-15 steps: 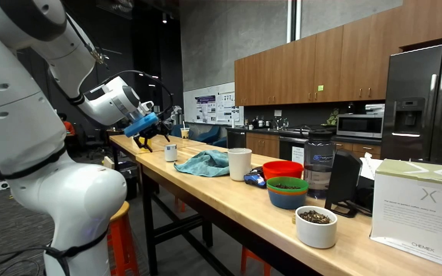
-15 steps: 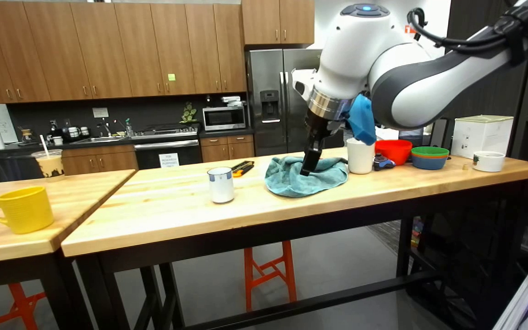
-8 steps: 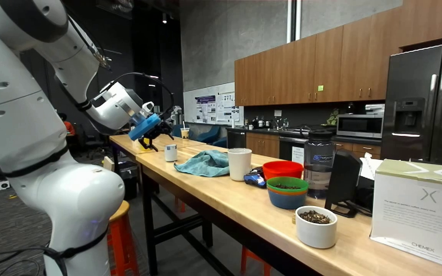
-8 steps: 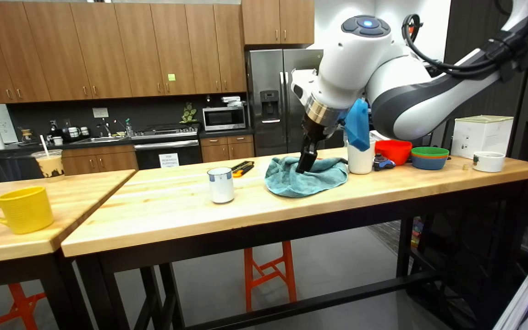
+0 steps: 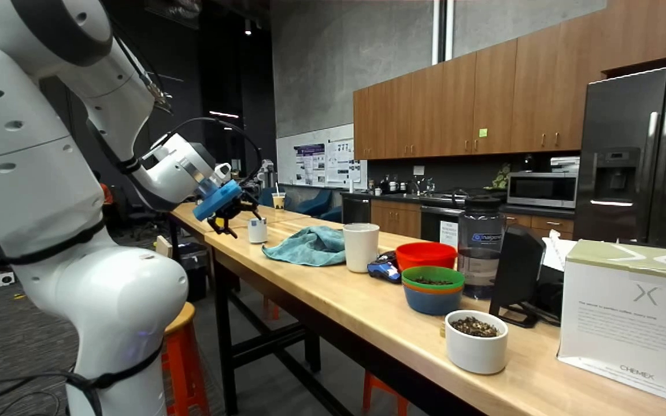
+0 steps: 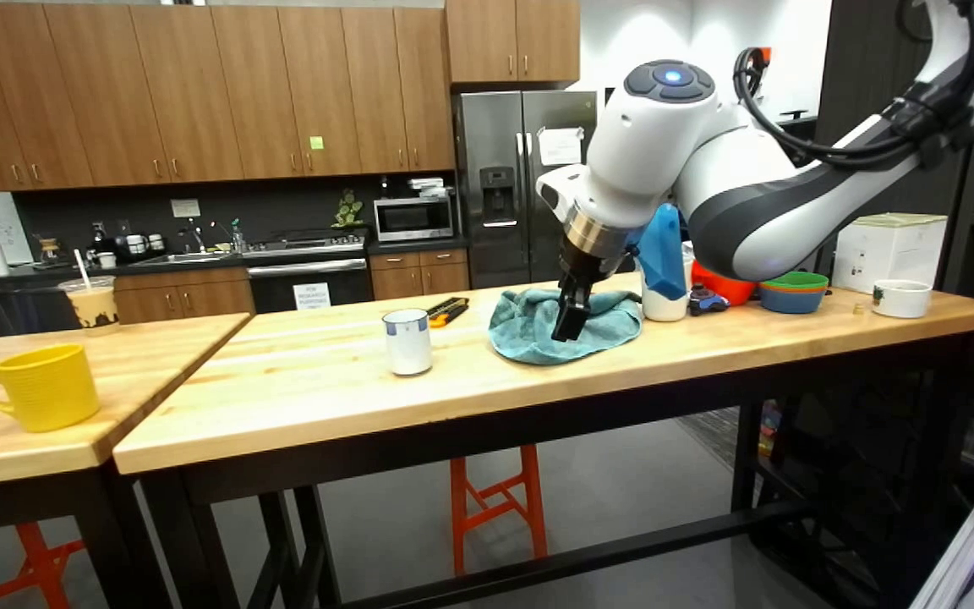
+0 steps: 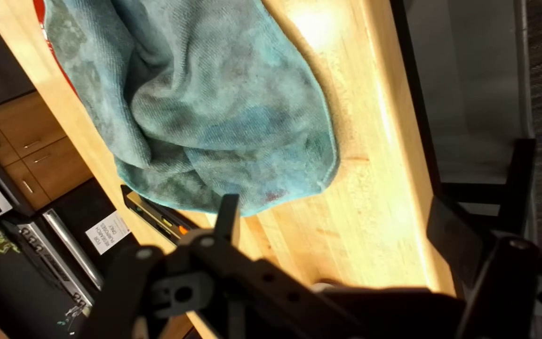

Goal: Move the blue towel to the left

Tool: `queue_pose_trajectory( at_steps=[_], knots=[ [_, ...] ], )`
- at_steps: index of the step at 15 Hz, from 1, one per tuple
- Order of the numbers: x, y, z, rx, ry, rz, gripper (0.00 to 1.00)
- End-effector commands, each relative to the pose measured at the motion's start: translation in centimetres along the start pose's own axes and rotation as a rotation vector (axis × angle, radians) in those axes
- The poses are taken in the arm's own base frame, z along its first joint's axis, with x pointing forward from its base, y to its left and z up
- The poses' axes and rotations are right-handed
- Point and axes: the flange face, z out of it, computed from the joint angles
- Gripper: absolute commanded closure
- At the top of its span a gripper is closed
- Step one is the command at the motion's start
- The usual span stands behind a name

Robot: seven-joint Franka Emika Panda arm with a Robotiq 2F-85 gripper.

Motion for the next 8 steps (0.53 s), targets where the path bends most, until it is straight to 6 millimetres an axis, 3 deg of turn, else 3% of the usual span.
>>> queue_pose_trajectory(
  at_steps=[1, 8],
  knots=[
    [0.02, 0.05, -0.04, 0.001, -0.001, 0.0, 0.0],
    [-0.36, -0.62, 0.46, 0.002, -0.002, 0.005, 0.0]
  ],
)
